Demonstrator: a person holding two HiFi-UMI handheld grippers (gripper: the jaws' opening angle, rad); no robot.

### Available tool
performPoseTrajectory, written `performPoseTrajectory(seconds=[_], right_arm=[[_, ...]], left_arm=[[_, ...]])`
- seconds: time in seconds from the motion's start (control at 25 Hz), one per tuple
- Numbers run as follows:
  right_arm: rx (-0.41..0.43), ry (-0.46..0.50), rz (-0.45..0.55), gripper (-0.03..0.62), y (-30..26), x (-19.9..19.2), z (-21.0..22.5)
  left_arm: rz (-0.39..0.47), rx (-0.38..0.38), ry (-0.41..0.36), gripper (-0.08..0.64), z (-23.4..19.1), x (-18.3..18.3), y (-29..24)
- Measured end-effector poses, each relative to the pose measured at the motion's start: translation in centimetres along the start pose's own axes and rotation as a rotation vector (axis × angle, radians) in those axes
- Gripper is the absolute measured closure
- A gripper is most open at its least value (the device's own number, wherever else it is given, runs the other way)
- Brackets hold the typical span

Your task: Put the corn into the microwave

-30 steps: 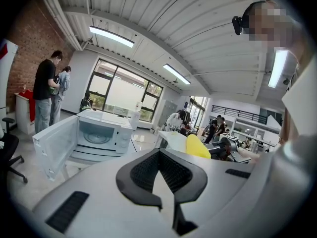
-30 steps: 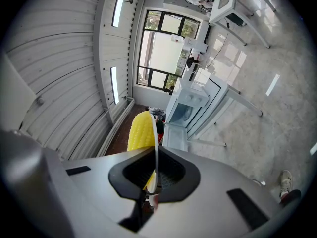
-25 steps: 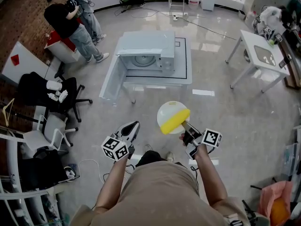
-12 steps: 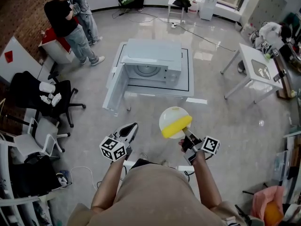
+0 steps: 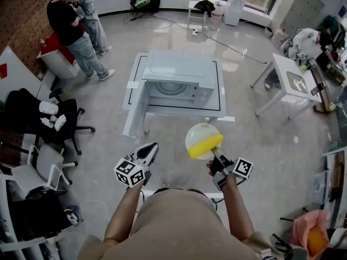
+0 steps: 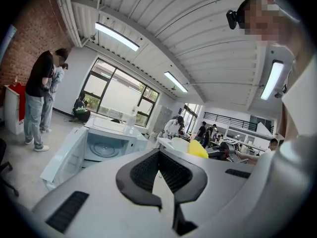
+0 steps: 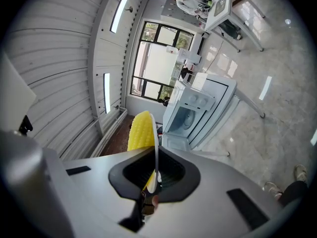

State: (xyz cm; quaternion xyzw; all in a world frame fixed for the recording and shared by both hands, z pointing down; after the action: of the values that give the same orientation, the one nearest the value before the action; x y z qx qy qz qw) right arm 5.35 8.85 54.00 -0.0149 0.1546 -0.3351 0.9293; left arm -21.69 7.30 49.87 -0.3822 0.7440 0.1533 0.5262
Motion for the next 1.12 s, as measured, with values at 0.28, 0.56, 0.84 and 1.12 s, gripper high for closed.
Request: performPoseTrajectory(seconds=[0.28, 0.56, 0.84, 1.12], right_arm=[[0.014, 0.001, 0.026, 0.577, -2.3, 0.3, 0.0], [0.034, -0.026, -0.021, 0.577, -3.9, 2.6, 1.2], [0.055, 0.016, -0.106, 0.577, -4.6, 7.6, 1.6], [0.067, -0.004, -0.172, 0.577, -4.6, 11.5, 3.1]], left_arm=[[-0.015, -0.014, -0.021, 0.560, -2.1, 0.6, -0.7], [-0.019, 0.042, -0.020, 0.560, -2.4, 1.0, -2.6], [-0.018, 0.130, -0.004, 0.560, -1.1, 2.0, -5.9], [-0.021, 0.217, -0.026, 0.560, 1.0, 1.7, -9.6]])
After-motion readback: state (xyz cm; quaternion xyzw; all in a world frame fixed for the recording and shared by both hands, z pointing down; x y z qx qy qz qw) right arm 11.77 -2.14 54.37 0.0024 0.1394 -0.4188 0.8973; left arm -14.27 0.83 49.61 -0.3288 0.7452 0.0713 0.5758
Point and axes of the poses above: the fingertips, and each gripper's own axes: y backward along the fingers, z to its right, x out of its top, the point moved 2 cm from there along y, backward along the fingers, and after that the axes turned 2 degrees about y, right-handed, at the moved point
